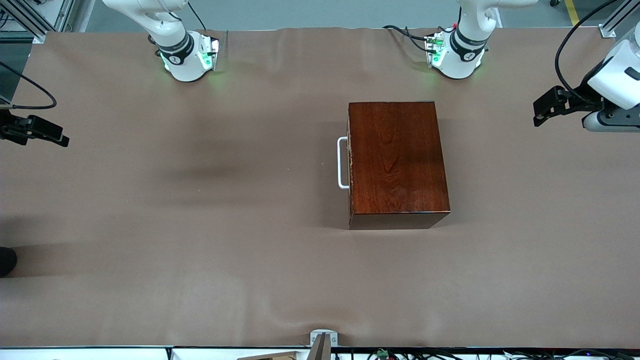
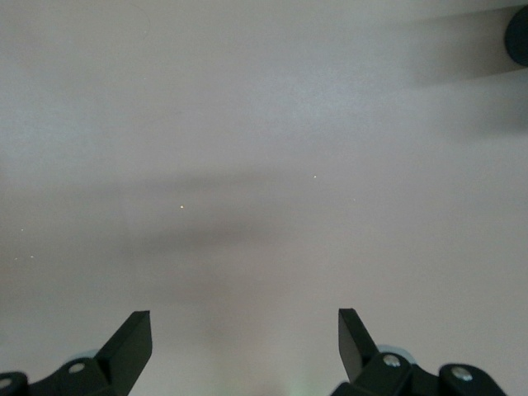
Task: Open drawer, take yellow block, close drawer
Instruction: 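Move the left gripper from rest toward the wooden box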
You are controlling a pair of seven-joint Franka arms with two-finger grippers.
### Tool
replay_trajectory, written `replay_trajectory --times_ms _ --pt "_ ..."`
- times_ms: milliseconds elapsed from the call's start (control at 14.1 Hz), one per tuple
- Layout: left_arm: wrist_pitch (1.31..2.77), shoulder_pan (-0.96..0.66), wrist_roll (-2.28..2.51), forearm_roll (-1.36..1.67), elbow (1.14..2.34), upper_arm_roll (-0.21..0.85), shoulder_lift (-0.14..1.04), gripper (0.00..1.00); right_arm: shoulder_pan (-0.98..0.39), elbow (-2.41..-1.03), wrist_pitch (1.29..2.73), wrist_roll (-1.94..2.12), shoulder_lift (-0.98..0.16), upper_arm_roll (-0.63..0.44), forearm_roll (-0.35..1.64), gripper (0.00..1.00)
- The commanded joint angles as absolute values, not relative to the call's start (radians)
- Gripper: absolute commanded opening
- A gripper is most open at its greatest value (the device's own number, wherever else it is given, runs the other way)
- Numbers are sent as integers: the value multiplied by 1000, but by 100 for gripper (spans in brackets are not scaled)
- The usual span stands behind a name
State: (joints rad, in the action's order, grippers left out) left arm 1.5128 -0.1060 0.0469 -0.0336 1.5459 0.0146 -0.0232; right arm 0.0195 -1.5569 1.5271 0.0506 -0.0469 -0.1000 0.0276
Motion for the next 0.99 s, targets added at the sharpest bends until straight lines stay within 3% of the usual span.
replay_trajectory --times_ms 0,425,922 --pt "1516 -106 45 -11 1520 15 -8 100 26 -1557 1531 57 -46 -94 31 100" --pt "1516 -123 66 -3 1502 46 38 100 26 -1552 1529 55 -46 -94 31 100" --pt "1526 -150 392 0 1338 279 188 100 25 -1552 1531 55 -46 -94 31 100"
